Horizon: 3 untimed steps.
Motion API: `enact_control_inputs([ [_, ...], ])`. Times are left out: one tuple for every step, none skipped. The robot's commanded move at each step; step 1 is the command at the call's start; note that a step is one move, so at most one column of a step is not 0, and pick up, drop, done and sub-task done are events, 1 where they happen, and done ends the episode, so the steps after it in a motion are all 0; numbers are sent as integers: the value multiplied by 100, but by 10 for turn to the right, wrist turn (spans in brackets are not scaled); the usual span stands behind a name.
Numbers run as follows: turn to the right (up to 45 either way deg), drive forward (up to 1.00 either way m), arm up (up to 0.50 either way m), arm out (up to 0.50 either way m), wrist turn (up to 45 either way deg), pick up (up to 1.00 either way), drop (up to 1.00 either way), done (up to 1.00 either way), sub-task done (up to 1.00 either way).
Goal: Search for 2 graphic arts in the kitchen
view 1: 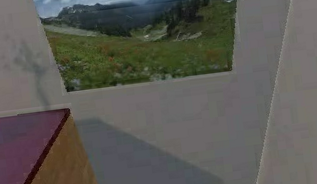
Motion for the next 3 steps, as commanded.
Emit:
enact_control_inputs([
  [-450, 0, 0, 0, 0, 0, 0, 0, 0],
  [-450, 0, 0, 0, 0, 0, 0, 0, 0],
  [-330, 0, 0, 0, 0, 0, 0, 0, 0],
])
